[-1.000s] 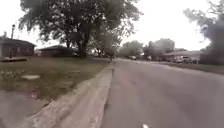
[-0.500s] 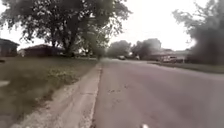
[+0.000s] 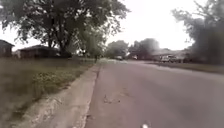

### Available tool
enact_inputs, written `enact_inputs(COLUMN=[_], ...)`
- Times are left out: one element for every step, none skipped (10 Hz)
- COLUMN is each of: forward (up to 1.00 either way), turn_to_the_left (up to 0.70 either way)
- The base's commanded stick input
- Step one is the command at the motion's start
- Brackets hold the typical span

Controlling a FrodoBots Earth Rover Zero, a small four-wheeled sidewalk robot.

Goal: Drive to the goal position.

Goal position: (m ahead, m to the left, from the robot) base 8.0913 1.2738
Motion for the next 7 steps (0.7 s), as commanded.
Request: enact_inputs(forward=[1.0,1.0,1.0,1.0,1.0,1.0,1.0], turn_to_the_left=[0.0,0.0,0.0,0.0,0.0,0.0,0.0])
